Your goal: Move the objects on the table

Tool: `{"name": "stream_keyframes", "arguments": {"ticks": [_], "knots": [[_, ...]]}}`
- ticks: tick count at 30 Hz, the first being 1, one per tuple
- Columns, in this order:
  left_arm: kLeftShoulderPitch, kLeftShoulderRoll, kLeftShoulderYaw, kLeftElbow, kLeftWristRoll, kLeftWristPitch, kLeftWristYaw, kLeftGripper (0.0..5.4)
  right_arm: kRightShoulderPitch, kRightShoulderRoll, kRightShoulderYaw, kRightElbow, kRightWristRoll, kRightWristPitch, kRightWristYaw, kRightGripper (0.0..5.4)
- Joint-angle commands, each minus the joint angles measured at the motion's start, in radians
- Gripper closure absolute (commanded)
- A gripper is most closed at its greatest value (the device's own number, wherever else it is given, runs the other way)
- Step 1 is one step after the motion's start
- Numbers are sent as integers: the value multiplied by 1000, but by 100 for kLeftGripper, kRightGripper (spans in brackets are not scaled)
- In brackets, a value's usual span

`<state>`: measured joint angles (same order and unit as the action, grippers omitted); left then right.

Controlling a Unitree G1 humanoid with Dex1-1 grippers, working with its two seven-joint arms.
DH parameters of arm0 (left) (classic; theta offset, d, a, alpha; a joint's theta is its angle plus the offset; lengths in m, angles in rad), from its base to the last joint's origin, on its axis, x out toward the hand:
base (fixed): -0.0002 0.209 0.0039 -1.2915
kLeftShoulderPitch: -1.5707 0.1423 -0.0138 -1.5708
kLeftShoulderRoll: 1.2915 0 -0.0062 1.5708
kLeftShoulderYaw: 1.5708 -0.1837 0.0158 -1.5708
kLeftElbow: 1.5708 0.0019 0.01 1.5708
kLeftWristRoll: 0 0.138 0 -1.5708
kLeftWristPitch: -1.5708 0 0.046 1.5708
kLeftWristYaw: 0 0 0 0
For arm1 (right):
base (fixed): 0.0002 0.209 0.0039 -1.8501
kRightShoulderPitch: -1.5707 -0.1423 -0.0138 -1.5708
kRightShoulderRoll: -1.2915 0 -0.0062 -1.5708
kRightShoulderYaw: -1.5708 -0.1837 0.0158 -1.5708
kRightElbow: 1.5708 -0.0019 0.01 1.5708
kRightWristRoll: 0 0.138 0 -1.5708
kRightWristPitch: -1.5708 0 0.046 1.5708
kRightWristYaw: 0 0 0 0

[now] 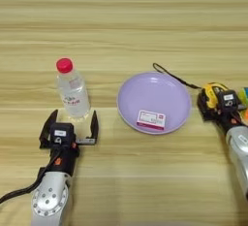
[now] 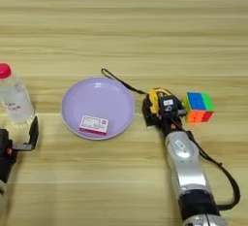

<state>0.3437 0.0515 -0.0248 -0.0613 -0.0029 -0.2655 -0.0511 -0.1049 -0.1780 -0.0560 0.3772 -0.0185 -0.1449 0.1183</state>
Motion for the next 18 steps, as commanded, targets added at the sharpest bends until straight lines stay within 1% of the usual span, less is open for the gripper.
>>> {"name": "stream_keyframes", "arguments": {"ticks": [1, 5, 11, 12, 15, 16, 18], "knots": [[6, -1, -5, -17, 11, 23, 2, 0, 91, -28, -14, -99, 13, 60, 21, 127], [9, -2, -7, -21, 11, 28, 1, 0, 151, -35, -16, -176, 19, 93, 34, 127], [14, 0, -6, -33, 9, 34, 0, 0, 174, -26, -9, -228, 21, 131, 40, 127], [15, 1, -6, -35, 9, 34, 0, 0, 177, -25, -7, -237, 23, 134, 44, 91], [17, 1, -5, -38, 9, 36, 0, 0, 184, -23, -3, -260, 24, 134, 48, 71], [18, 1, -5, -39, 9, 36, -1, 0, 186, -23, -3, -268, 23, 130, 49, 50], [18, 2, -5, -39, 9, 37, -1, 0, 188, -25, -3, -284, 20, 120, 49, 39]]}}
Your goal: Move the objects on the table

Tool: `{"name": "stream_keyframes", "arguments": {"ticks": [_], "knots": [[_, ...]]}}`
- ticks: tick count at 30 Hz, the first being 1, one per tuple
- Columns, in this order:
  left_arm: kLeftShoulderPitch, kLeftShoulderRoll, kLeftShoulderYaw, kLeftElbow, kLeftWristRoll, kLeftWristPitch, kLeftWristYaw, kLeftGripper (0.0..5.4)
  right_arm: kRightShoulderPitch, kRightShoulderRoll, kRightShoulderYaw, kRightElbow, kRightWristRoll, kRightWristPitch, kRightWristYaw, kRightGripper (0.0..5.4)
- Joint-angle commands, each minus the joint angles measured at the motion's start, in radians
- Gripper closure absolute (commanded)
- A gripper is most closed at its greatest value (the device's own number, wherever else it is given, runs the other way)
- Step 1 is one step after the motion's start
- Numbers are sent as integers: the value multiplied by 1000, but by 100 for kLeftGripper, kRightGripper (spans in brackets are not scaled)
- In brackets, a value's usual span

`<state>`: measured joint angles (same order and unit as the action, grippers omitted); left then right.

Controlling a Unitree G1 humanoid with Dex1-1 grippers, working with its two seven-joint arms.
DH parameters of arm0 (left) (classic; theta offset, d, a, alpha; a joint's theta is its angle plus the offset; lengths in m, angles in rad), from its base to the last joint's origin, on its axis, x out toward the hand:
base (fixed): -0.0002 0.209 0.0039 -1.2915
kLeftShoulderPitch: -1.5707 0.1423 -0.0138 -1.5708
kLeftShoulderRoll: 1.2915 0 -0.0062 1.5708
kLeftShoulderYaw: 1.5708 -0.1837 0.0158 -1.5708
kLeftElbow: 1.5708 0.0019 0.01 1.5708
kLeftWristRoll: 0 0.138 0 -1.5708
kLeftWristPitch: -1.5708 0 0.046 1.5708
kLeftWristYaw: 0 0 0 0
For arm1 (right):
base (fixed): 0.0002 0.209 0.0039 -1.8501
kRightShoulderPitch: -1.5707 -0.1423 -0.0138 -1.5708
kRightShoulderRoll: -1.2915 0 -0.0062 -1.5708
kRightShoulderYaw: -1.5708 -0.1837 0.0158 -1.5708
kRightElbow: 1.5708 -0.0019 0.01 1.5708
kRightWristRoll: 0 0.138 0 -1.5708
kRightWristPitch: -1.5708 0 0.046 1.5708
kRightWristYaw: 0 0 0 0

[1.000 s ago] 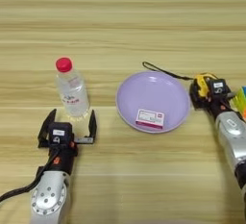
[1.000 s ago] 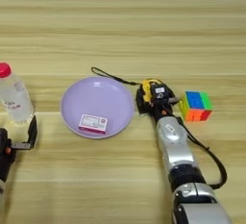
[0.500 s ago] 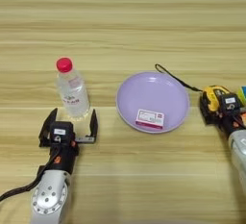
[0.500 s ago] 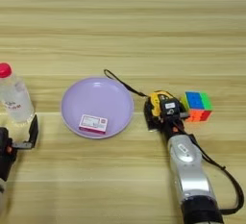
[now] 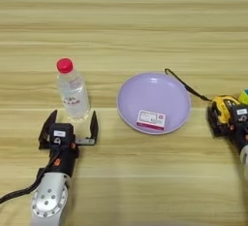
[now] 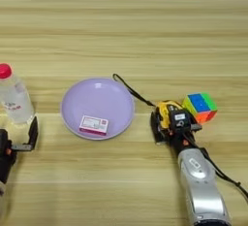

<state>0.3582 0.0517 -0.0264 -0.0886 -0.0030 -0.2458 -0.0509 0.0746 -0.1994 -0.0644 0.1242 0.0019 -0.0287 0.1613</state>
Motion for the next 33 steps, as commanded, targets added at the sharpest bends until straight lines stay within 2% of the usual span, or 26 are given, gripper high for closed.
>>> {"name": "stream_keyframes", "arguments": {"ticks": [1, 3, 16, 20, 27, 33], "knots": [[4, 2, -3, -12, 9, 17, -2, 0, 9, -4, 5, -40, 2, 2, 8, 24], [4, 2, -3, -12, 8, 17, -2, 0, 11, -5, 6, -59, 2, -8, 10, 2], [9, 2, -5, -15, 10, 18, -2, 0, 39, -4, 13, -208, -2, -32, 22, 2], [8, 1, -4, -17, 10, 19, -2, 0, 23, -8, 21, -264, -14, -29, 22, 2], [8, 3, -2, -15, 8, 18, -3, 0, -33, -2, 82, -316, -12, 22, 60, 2], [8, 4, -1, -18, 7, 21, -4, 0, -81, 26, 150, -350, 48, 152, 118, 2]]}}
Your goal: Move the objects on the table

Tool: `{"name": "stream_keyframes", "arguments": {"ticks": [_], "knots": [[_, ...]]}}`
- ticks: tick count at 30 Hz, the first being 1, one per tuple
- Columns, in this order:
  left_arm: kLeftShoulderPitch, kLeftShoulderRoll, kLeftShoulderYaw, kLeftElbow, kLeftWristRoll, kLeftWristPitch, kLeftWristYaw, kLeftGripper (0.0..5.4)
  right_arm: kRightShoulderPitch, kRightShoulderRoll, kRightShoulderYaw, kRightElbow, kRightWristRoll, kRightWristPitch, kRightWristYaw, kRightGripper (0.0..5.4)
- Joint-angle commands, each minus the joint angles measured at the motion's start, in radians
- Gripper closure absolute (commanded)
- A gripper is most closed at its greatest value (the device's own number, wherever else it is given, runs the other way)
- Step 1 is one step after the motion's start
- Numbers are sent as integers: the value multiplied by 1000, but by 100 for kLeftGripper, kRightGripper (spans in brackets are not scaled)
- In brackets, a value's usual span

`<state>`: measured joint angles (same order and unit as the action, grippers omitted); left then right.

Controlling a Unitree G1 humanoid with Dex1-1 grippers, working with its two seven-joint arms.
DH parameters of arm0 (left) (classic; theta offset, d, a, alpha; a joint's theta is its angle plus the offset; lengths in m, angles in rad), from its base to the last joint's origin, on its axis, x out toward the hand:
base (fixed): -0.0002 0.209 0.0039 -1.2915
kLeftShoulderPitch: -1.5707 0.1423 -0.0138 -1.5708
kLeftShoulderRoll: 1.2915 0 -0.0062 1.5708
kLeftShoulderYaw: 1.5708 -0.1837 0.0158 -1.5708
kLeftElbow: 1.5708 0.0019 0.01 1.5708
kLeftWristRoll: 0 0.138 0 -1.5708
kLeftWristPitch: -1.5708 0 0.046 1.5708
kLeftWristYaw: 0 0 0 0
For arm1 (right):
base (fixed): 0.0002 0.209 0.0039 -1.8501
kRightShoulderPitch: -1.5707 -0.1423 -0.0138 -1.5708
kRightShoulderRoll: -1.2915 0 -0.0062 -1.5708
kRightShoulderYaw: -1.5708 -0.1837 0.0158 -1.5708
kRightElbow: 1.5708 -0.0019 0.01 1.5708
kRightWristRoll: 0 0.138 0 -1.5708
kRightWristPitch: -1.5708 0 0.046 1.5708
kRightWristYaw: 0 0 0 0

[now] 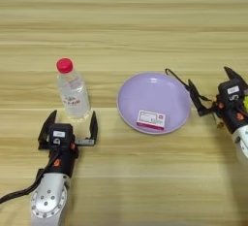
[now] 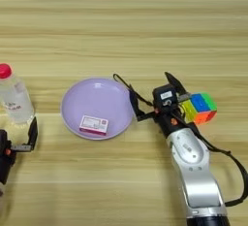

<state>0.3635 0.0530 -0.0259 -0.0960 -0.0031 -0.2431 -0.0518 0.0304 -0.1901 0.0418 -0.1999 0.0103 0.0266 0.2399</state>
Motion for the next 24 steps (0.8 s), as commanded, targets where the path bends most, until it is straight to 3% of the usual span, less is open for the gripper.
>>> {"name": "stream_keyframes", "arguments": {"ticks": [1, 9, 17, 24], "knots": [[2, 3, -2, -10, 7, 18, -3, 0, -44, 22, 59, -31, 46, 119, 49, 2], [-4, 2, -3, -8, 8, 19, -2, 0, -134, 56, 131, 26, 24, 201, 59, 2], [-4, 0, -4, -10, 11, 21, 0, 0, -210, 109, 145, 122, 72, 290, 82, 2], [-6, 0, -5, -10, 12, 23, 1, 0, -272, 142, 179, 219, 62, 328, 87, 2]]}}
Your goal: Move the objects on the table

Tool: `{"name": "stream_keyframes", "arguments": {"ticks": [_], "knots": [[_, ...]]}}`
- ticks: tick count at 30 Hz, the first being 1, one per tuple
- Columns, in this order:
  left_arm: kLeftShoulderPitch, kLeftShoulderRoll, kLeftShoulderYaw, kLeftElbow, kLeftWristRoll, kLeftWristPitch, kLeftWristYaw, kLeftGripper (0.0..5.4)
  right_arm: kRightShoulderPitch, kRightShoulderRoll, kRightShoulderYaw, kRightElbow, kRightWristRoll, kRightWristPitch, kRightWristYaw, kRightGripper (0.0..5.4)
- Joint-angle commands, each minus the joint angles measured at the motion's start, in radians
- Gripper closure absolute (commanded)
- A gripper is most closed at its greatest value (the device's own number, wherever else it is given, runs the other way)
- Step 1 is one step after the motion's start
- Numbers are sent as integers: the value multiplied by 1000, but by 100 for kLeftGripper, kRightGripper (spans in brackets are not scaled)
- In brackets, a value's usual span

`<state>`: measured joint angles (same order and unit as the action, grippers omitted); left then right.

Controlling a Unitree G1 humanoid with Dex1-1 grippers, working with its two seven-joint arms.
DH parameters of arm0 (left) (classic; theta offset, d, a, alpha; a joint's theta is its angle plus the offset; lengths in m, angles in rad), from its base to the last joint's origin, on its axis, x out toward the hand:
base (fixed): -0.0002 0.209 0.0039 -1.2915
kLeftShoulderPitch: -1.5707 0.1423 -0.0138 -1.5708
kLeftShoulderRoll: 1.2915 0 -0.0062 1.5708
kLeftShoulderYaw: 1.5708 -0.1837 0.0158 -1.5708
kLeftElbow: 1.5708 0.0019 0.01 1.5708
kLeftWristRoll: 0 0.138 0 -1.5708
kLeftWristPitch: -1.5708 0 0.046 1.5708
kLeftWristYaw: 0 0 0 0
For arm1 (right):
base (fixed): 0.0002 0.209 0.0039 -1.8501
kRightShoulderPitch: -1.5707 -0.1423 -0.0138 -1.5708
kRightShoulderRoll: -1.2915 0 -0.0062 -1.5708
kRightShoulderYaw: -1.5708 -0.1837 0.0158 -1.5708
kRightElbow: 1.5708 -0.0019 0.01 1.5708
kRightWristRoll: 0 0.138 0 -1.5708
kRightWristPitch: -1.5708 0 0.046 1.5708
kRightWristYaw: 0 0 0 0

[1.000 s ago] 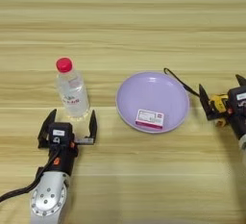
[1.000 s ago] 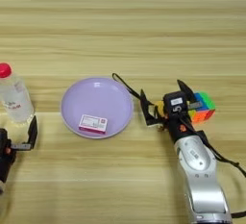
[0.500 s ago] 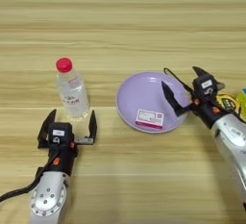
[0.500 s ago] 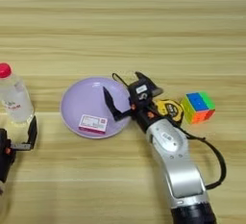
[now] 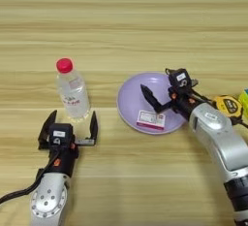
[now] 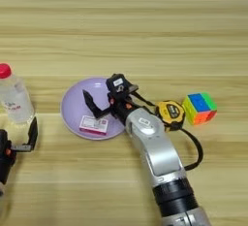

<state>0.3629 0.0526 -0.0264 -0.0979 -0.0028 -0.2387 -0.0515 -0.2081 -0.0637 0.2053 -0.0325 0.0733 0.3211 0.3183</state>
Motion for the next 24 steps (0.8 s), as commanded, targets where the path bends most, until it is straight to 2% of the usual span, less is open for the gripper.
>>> {"name": "stream_keyframes", "arguments": {"ticks": [1, 4, 6, 14, 19, 24], "knots": [[-6, 0, -5, -8, 12, 19, 1, 0, -46, 23, 16, 75, 4, 39, 11, 2], [-6, -1, -8, -10, 15, 18, 2, 0, -84, 44, -1, 148, 24, 69, 13, 2], [-3, -1, -7, -14, 15, 19, 3, 0, -88, 47, 4, 159, 24, 74, 24, 2], [5, -1, -9, -23, 16, 22, 5, 0, -70, 50, 28, 227, -2, 60, 25, 2], [11, -1, -10, -30, 17, 24, 7, 0, -43, 38, 31, 222, -10, 113, 13, 2], [14, -2, -9, -32, 17, 24, 9, 0, -24, 24, 43, 257, -36, 115, 5, 2]]}}
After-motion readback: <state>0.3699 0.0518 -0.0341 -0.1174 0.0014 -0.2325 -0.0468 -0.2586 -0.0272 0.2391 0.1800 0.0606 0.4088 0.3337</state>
